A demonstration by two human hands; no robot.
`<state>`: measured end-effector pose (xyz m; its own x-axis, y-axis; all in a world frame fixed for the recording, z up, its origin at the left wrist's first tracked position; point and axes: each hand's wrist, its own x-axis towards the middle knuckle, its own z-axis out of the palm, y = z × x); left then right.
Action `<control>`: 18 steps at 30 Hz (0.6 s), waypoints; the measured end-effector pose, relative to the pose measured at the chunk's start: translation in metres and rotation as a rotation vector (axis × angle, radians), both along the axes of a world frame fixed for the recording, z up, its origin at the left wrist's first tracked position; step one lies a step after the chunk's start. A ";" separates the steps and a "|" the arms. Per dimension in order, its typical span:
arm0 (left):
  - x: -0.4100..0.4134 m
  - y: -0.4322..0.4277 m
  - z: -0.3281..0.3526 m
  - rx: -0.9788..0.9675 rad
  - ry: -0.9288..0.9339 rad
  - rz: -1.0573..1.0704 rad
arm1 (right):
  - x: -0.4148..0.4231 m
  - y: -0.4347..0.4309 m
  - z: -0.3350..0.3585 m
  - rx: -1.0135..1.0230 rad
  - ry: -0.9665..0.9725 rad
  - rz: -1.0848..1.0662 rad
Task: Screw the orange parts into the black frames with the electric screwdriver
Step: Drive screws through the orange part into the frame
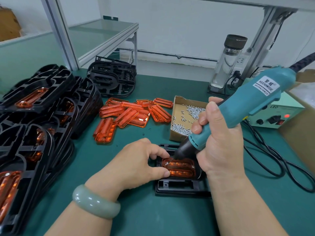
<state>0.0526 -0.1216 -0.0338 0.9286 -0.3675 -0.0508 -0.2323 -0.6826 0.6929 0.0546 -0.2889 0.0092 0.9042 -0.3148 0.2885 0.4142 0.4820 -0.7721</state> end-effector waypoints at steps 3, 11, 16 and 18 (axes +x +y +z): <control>0.000 -0.001 0.001 0.005 -0.004 -0.002 | -0.001 0.001 0.001 -0.019 -0.015 0.011; 0.000 -0.001 0.002 0.021 -0.021 -0.008 | -0.007 0.005 0.004 -0.102 -0.071 0.022; 0.000 -0.001 0.002 0.026 -0.027 -0.010 | -0.008 0.005 0.004 -0.119 -0.091 0.052; 0.001 -0.001 0.001 0.029 -0.028 -0.012 | -0.009 0.005 0.005 -0.126 -0.102 0.078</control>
<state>0.0532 -0.1225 -0.0323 0.9253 -0.3776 -0.0359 -0.2597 -0.6995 0.6658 0.0455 -0.2837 0.0140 0.8885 -0.2002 0.4128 0.4586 0.4178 -0.7843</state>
